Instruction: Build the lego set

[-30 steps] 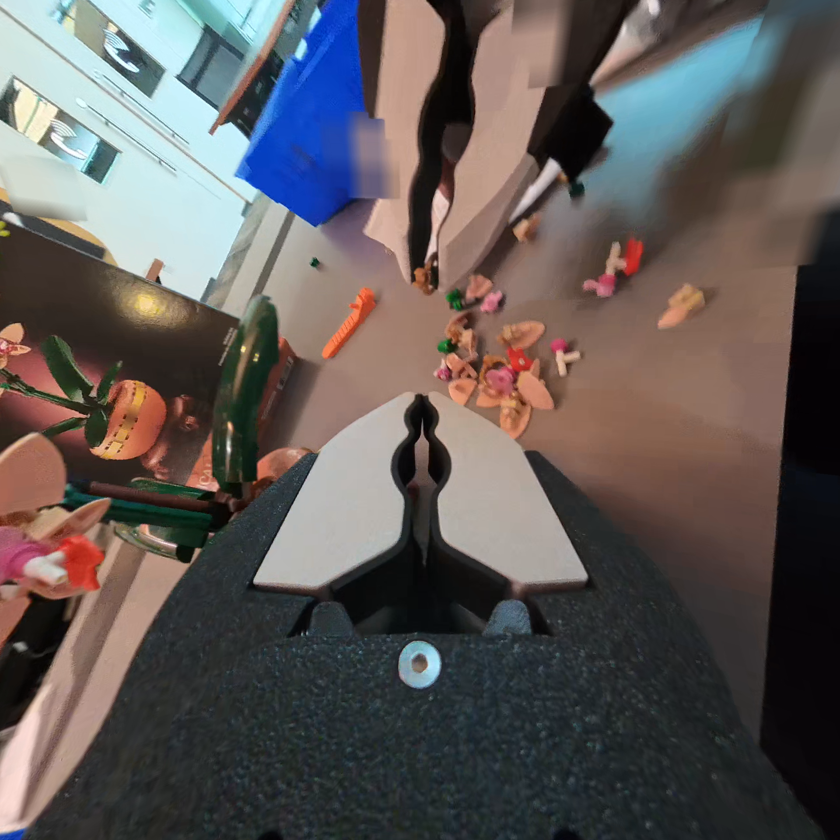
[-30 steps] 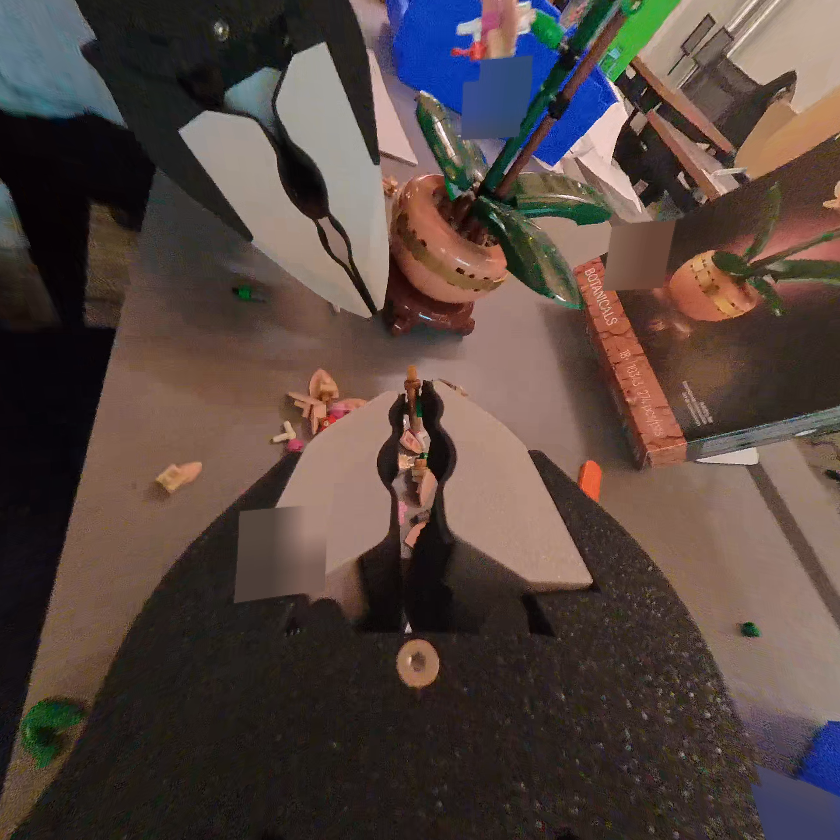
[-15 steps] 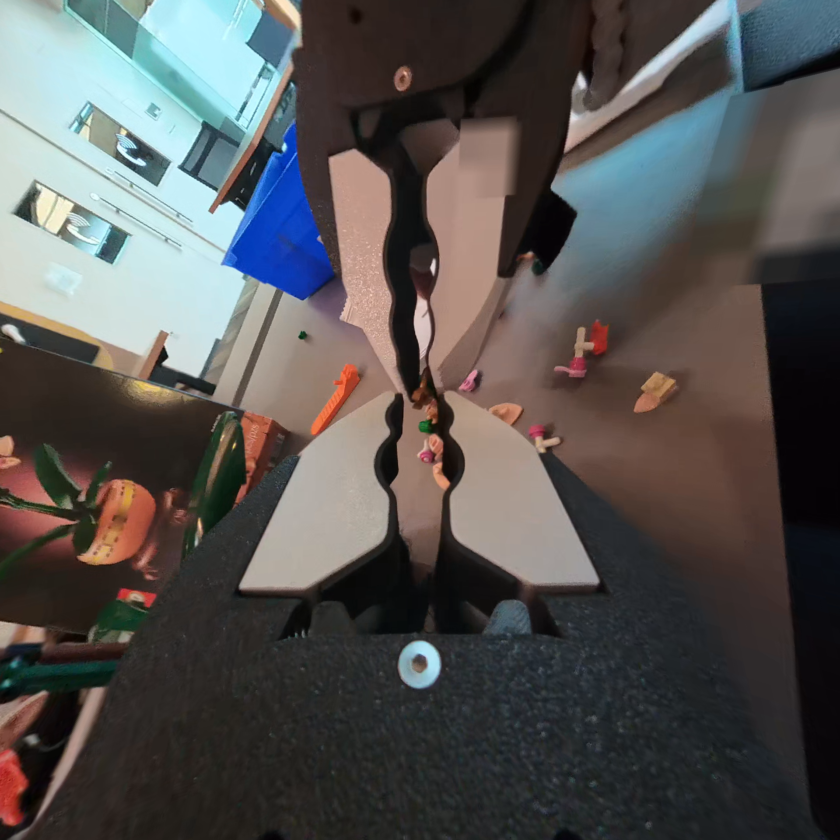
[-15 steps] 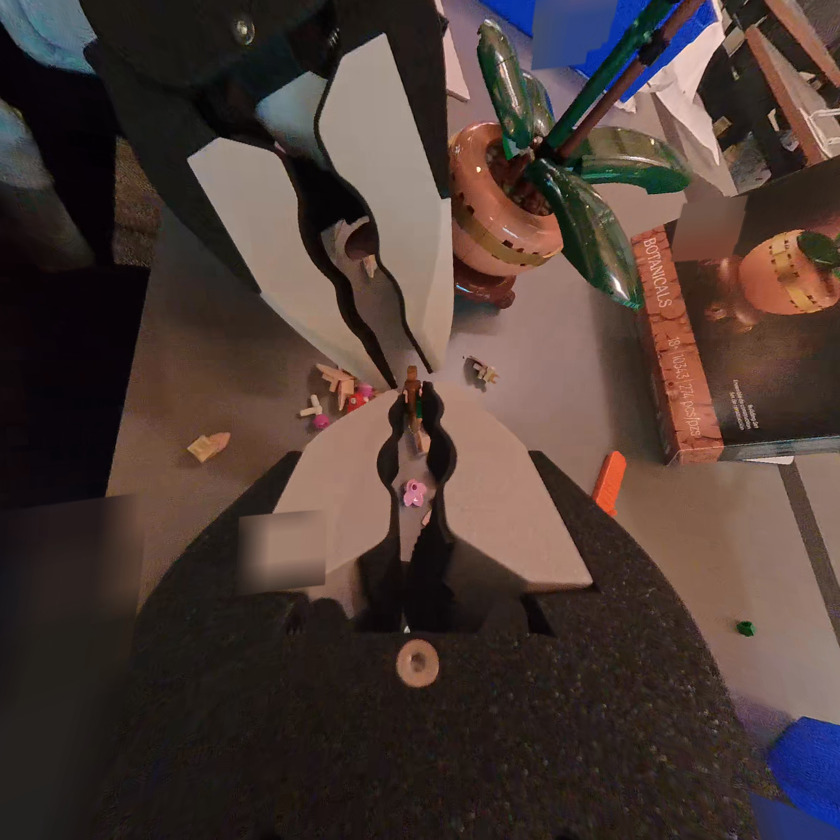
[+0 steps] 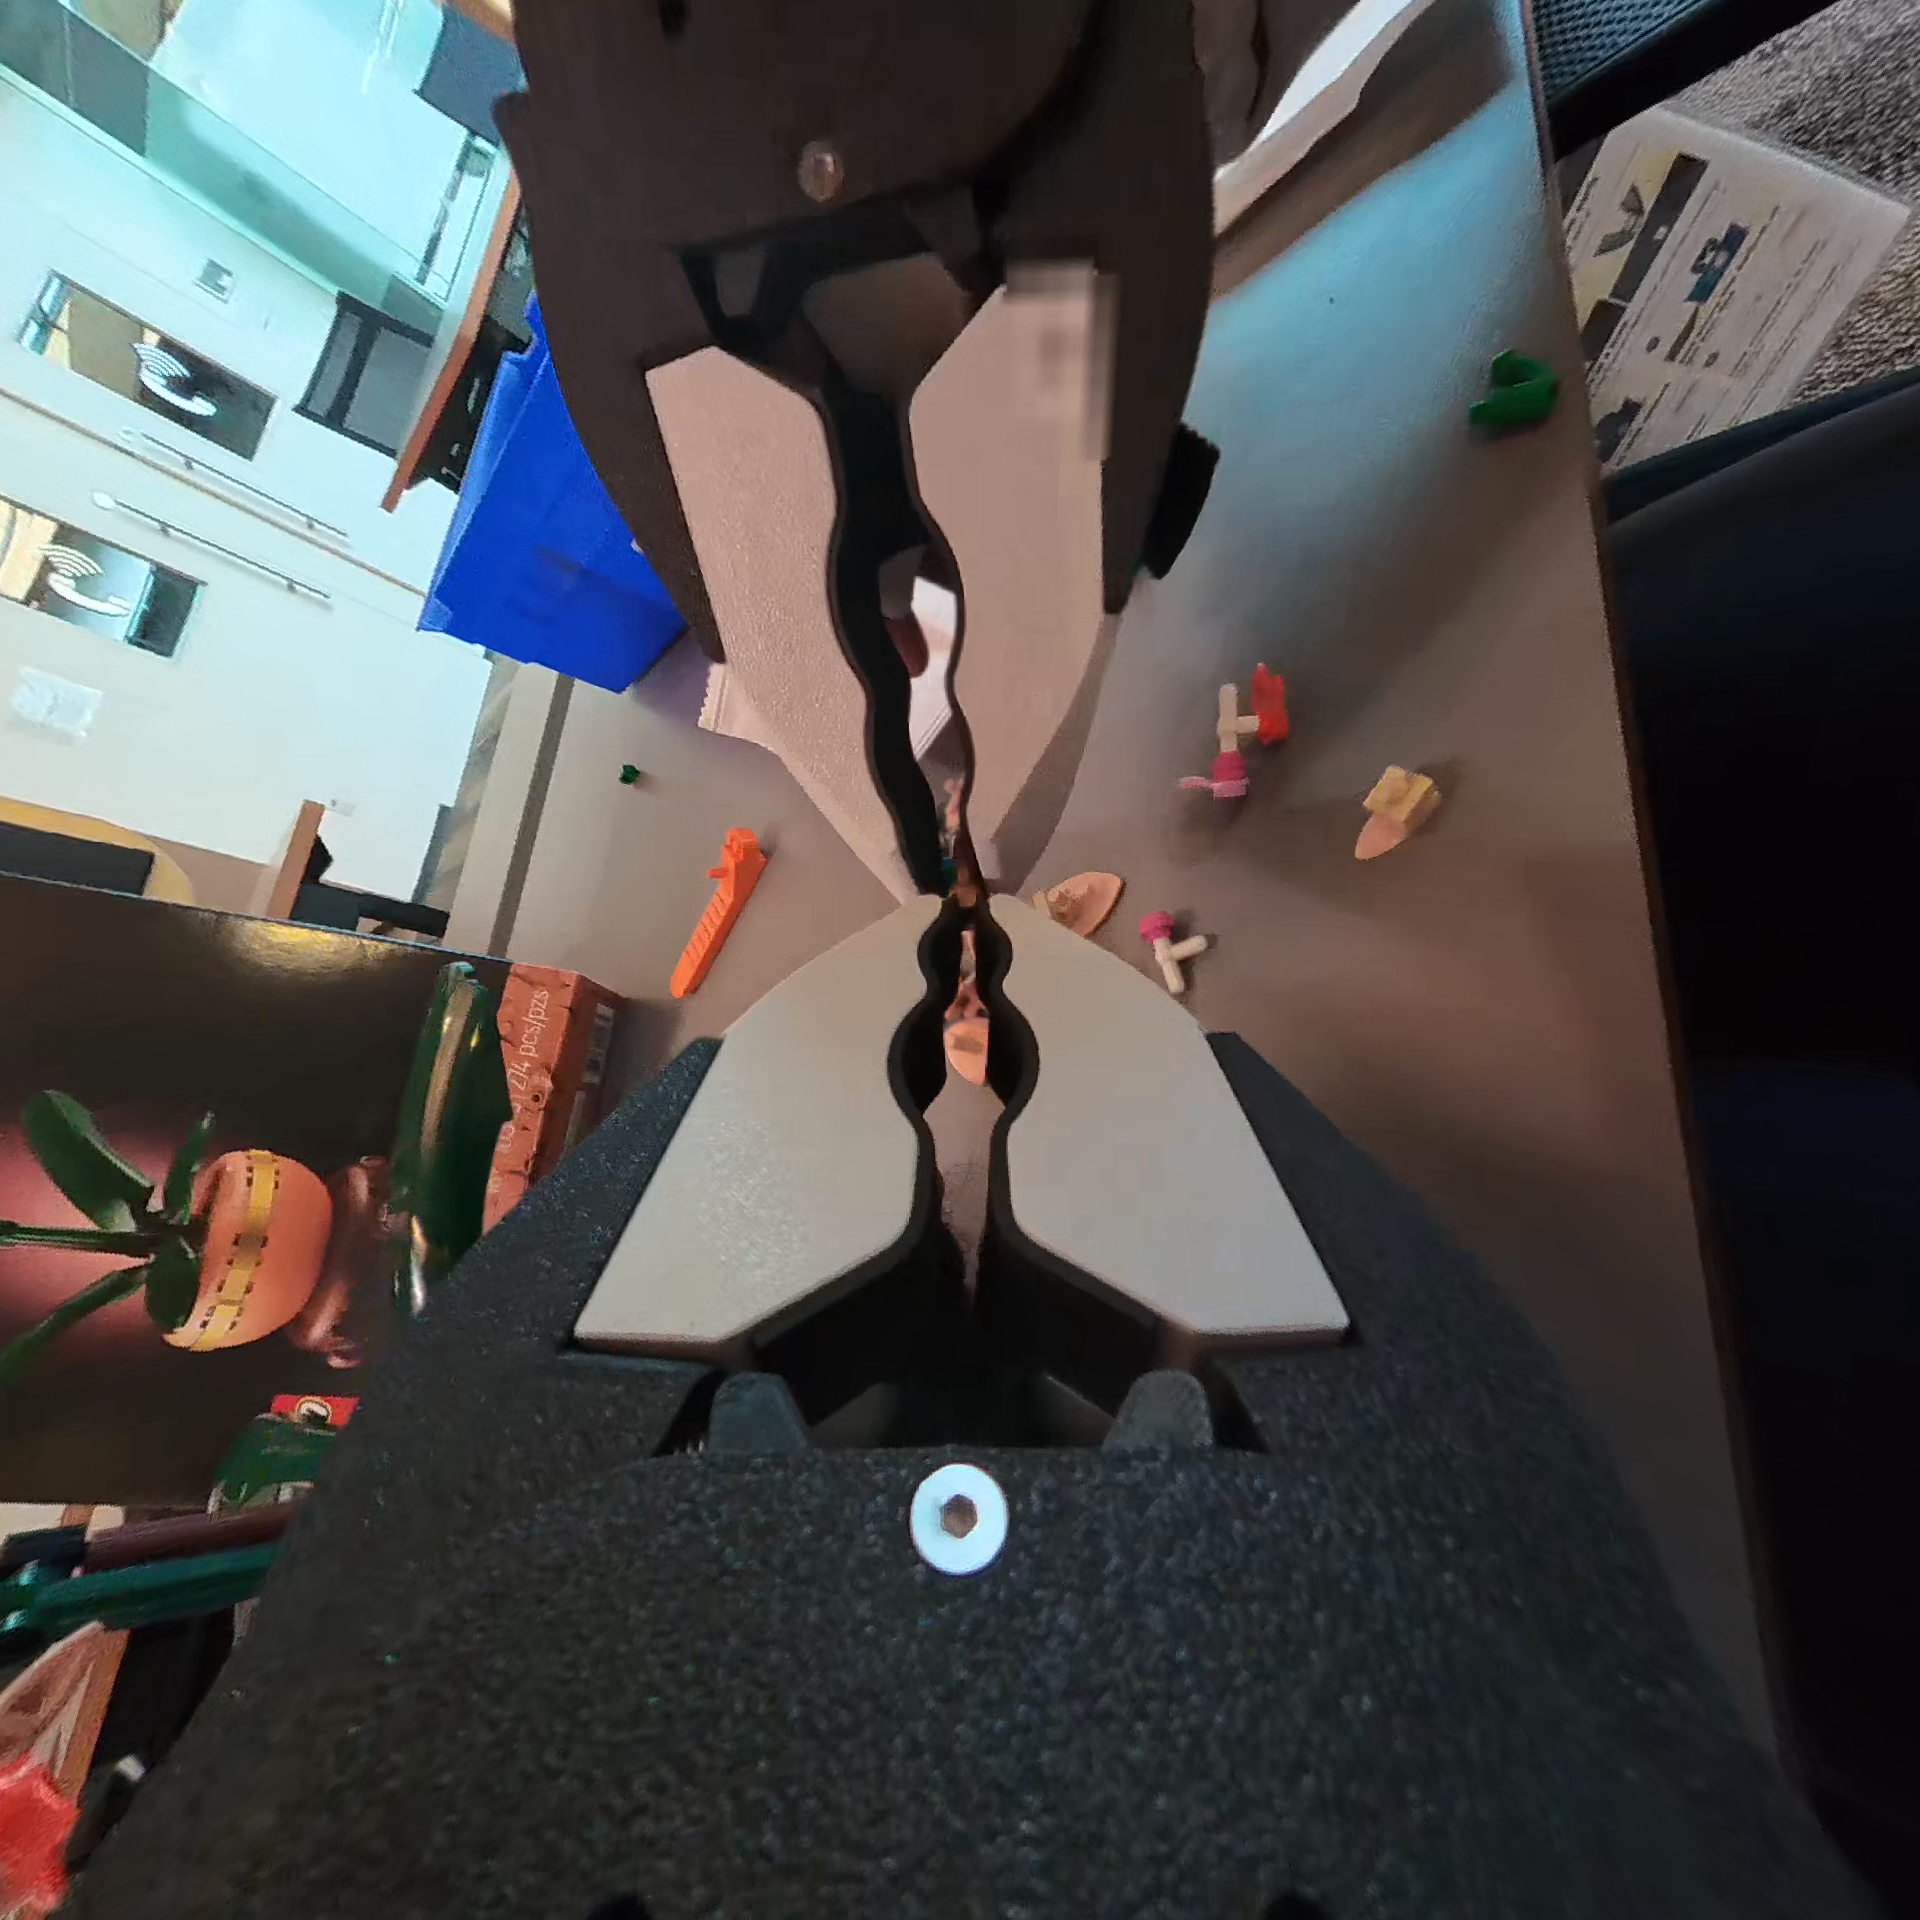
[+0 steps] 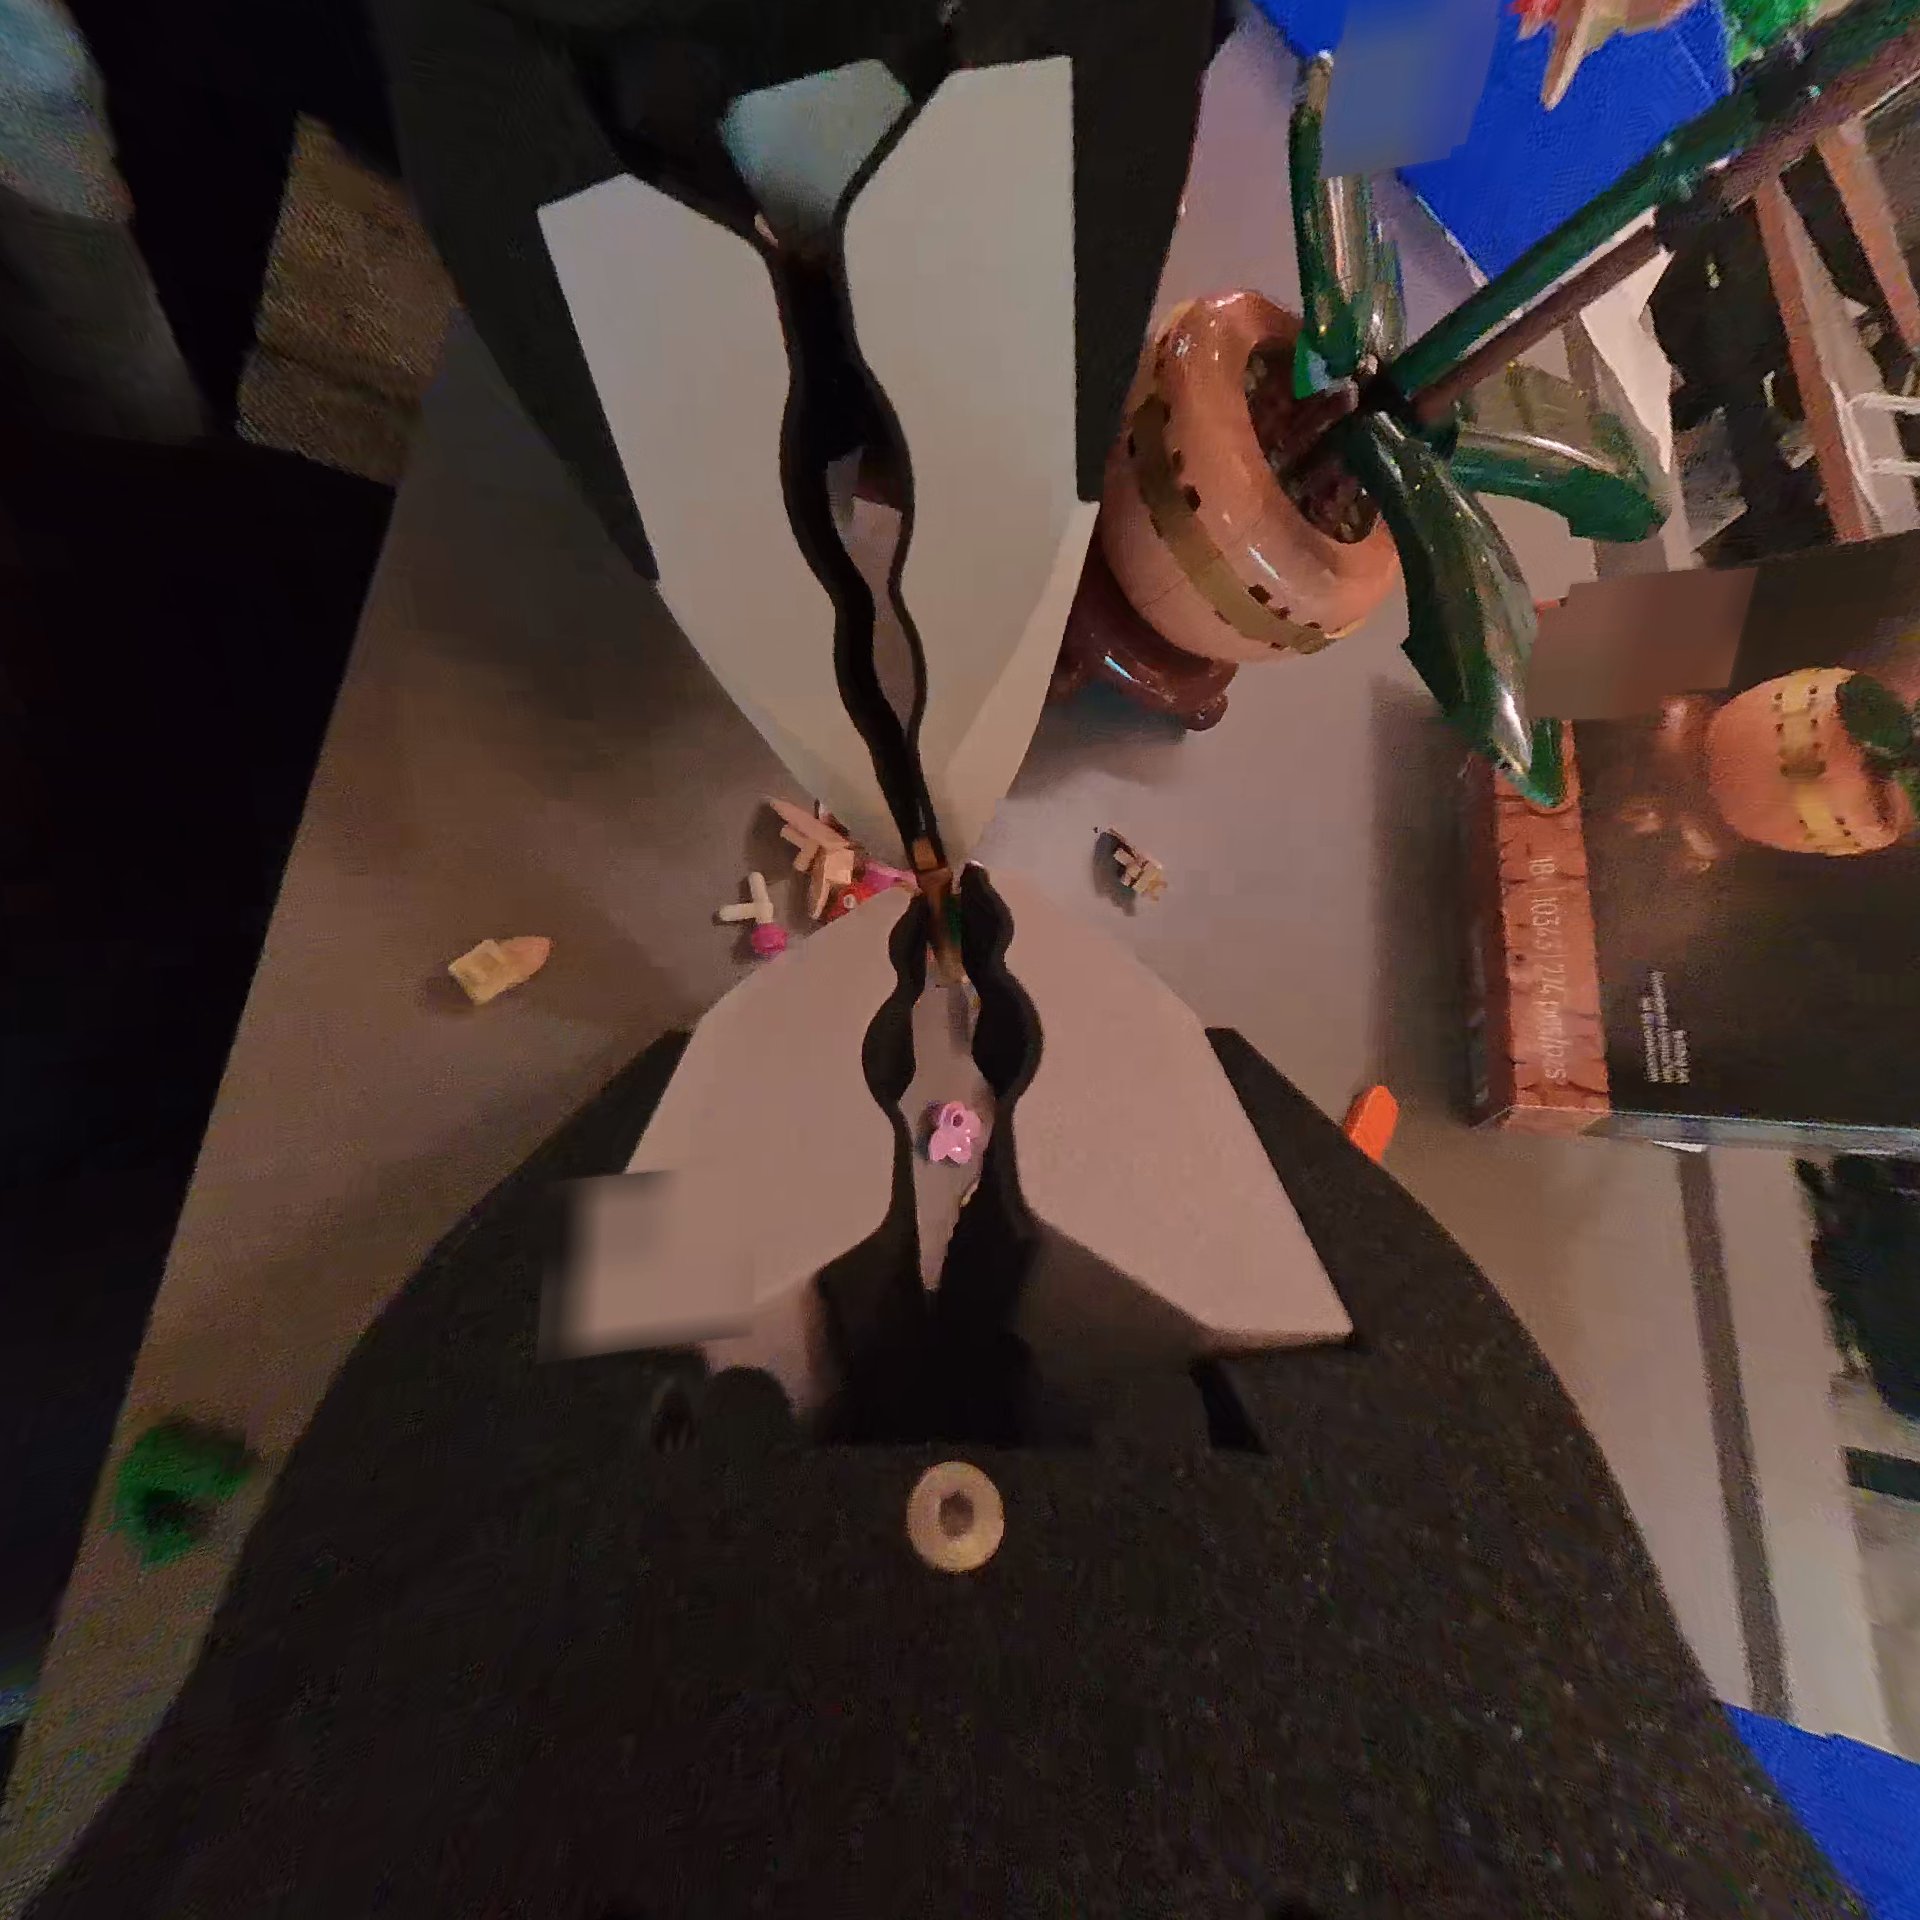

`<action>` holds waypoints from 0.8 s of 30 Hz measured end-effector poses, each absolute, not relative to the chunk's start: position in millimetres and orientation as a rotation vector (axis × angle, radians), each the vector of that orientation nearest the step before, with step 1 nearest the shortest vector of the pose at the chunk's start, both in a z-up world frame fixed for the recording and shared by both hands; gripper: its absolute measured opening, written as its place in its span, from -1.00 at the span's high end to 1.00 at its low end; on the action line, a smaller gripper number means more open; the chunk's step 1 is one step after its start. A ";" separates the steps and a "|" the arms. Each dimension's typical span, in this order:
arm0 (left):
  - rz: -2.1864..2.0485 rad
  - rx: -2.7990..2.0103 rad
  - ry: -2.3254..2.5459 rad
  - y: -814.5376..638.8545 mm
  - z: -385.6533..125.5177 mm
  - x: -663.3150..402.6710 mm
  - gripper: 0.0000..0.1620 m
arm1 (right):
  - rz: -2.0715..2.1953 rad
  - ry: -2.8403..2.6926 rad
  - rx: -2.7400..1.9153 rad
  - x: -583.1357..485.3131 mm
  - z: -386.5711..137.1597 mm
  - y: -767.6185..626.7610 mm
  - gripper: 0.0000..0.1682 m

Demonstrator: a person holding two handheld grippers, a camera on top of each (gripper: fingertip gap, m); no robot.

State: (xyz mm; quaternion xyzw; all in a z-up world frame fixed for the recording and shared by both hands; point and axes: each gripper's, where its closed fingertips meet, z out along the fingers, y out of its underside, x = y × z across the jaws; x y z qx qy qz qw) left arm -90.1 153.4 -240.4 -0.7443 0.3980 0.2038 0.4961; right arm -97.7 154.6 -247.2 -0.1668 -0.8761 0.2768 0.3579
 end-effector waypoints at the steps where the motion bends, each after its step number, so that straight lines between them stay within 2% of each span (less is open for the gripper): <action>1: 0.506 -1.801 0.953 152.8 -238.8 -91.3 0.98 | 0.671 -2.243 -0.398 -99.4 -246.3 154.6 0.93; 9: 0.693 -1.727 0.952 144.3 -211.1 -92.5 1.00 | 0.557 -2.106 -0.281 -110.5 -222.7 149.1 0.92; 11: 0.603 -1.595 0.899 134.6 -177.0 -70.7 1.00 | 0.143 -2.146 -0.406 -119.5 -246.8 211.5 0.93; 12: 0.654 -1.586 0.875 131.4 -166.4 -74.8 1.00 | 0.210 -2.147 -0.414 -115.6 -251.5 217.8 0.93; 13: 0.726 -1.639 0.887 132.0 -174.1 -89.2 1.00 | 0.435 -2.084 -0.409 -111.4 -230.4 195.1 0.94; 15: 0.735 -1.734 0.930 136.2 -204.2 -107.4 1.00 | 0.527 -2.010 -0.363 -110.9 -200.0 177.0 0.94; 24: 0.764 -1.718 0.820 152.0 -207.8 -121.8 0.97 | 0.490 -2.053 -0.292 -114.5 -212.7 169.3 0.93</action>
